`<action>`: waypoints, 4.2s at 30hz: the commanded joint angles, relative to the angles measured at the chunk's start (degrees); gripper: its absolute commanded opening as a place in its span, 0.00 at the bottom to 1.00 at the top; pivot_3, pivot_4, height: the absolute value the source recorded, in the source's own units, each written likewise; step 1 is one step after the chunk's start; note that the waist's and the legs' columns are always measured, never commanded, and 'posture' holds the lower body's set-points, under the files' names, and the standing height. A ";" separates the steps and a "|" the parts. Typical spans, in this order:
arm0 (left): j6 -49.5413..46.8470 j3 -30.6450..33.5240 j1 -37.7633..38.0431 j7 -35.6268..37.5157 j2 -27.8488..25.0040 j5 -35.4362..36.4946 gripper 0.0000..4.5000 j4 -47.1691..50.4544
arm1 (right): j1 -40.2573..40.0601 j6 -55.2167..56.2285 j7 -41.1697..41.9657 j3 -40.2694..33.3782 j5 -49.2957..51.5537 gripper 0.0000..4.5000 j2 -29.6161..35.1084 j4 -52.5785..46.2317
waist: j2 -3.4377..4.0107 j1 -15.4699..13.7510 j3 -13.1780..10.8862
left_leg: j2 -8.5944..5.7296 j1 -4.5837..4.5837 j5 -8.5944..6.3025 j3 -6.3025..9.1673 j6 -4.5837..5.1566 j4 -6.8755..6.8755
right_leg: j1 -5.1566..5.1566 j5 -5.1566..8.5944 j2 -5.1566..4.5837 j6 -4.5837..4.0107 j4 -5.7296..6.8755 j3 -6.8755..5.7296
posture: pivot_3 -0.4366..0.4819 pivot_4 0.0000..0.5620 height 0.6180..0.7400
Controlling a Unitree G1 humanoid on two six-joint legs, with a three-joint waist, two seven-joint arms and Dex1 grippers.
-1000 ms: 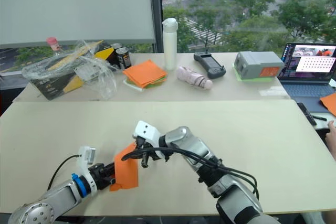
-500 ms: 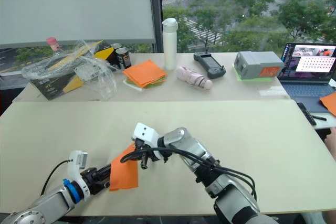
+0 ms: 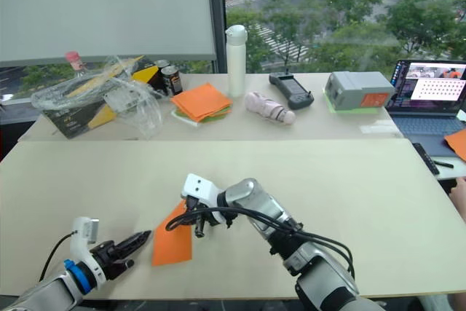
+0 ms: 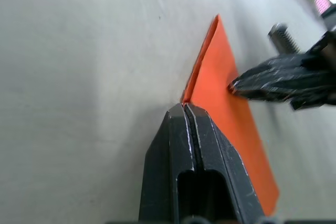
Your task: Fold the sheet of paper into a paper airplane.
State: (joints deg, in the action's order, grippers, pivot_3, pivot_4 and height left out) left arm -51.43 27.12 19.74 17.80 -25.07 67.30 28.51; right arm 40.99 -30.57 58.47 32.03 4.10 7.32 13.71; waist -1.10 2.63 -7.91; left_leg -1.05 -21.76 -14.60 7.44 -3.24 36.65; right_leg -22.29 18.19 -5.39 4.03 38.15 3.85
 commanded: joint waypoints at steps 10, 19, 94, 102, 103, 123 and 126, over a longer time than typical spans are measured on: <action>0.20 -5.20 -2.88 -4.43 -3.67 5.79 0.00 1.52 | -0.11 0.88 -0.32 -0.74 -0.40 0.00 -0.47 -1.33 | 0.00 0.03 0.00 | -0.01 0.01 0.00 -0.04 0.00 0.00 | 0.01 0.00 0.03 0.00 0.00 0.00 | 0.48 0.27 1.00; 2.01 -12.19 -4.91 -1.36 -3.65 -5.22 0.00 -3.35 | -1.12 -1.06 -0.71 -1.84 0.13 0.00 1.12 -4.39 | 0.01 -0.12 -0.01 | -0.02 0.01 0.00 -0.05 0.00 0.00 | 0.03 0.00 0.02 0.00 -0.02 0.00 | 0.48 0.27 1.00; -0.42 -11.21 -5.05 1.03 -2.54 -8.66 0.00 -4.88 | -0.55 1.74 -5.47 -3.29 -2.11 0.00 0.24 3.17 | 0.02 -0.01 0.00 | -0.01 0.20 0.00 -0.05 0.00 -0.01 | 0.12 0.00 0.02 0.00 0.07 0.02 | 0.48 0.27 1.00; -0.39 -11.07 -5.12 1.04 -2.44 -8.70 0.00 -4.96 | -0.93 4.22 -5.36 -2.66 -3.60 0.00 0.37 2.14 | 0.02 -0.01 0.00 | -0.01 0.20 0.00 -0.05 0.00 -0.02 | 0.12 0.00 0.02 0.00 0.07 0.02 | 0.48 0.27 1.00; -0.37 -11.07 -5.13 1.04 -2.42 -8.73 0.00 -4.99 | -0.85 4.28 -5.37 -2.77 -3.65 0.00 0.41 2.01 | 0.02 -0.01 0.00 | -0.01 0.20 0.00 -0.05 0.00 -0.02 | 0.11 0.00 0.02 0.00 0.07 0.02 | 0.48 0.27 1.00; -0.24 -11.04 -4.76 1.19 -2.27 -8.85 0.00 -4.85 | -1.80 3.04 -3.65 -3.77 -1.55 0.00 1.24 -6.72 | 0.02 -0.04 0.00 | 0.00 0.16 0.00 -0.04 0.00 -0.03 | 0.09 0.00 0.02 0.00 0.04 0.02 | 0.48 0.27 1.00; -0.31 -10.95 -4.58 1.12 -2.29 -8.74 0.00 -4.68 | -2.16 3.58 -3.54 -3.05 -2.19 0.00 1.34 -6.31 | 0.02 -0.04 0.00 | 0.00 0.16 0.00 -0.04 0.00 -0.03 | 0.09 0.00 0.02 0.00 0.04 0.02 | 0.48 0.27 1.00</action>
State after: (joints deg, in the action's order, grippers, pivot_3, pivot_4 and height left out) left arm -51.25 15.95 14.31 19.69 -27.31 59.57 24.23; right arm 39.05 -27.64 54.68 28.95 1.31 8.77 9.35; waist -1.08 2.59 -7.91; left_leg -1.05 -21.60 -14.60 7.39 -3.24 36.63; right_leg -22.20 18.19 -5.37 4.02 38.18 3.86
